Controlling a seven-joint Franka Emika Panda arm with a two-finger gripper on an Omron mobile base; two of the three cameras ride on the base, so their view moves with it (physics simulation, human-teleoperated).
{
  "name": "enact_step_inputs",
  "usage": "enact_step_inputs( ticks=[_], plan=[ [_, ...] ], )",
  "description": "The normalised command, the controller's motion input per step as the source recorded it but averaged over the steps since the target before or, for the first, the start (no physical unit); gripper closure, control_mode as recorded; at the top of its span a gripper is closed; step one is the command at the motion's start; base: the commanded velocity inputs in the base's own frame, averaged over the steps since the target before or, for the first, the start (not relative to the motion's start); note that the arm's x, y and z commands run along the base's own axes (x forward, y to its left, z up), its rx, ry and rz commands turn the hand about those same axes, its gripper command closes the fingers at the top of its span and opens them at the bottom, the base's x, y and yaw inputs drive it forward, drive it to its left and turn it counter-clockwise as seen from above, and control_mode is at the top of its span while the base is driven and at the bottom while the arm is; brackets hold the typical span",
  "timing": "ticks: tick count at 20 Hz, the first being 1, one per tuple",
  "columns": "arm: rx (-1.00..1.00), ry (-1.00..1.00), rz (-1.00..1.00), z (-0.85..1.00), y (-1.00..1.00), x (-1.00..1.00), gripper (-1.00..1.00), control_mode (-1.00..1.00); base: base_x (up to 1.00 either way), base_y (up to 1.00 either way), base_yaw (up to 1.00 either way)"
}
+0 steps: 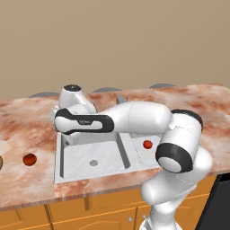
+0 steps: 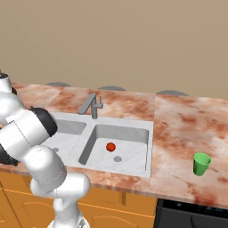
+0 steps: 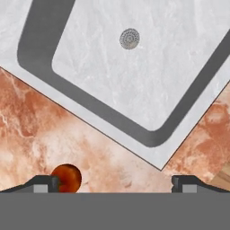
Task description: Remove the tomato and tomato from the sink. Then move the bowl and cup from the counter to the sink for washing.
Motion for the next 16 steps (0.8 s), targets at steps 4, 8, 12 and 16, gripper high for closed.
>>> enact_step_inputs(
  ticks=[4, 8, 12, 16],
  plan=[
    [0.0, 0.0, 0.0, 0.2, -0.27, -0.12, -1.0, -1.0, 0.0, 0.0, 0.0],
    [0.0, 0.0, 0.0, 0.17, -0.33, -0.14, -1.0, -1.0, 0.0, 0.0, 0.0],
    [-0.01, 0.0, 0.0, 0.11, -0.32, -0.2, -1.0, -1.0, 0.0, 0.0, 0.0],
    [-0.02, -0.03, 0.01, 0.07, -0.34, -0.22, -1.0, -1.0, 0.0, 0.0, 0.0]
  ],
)
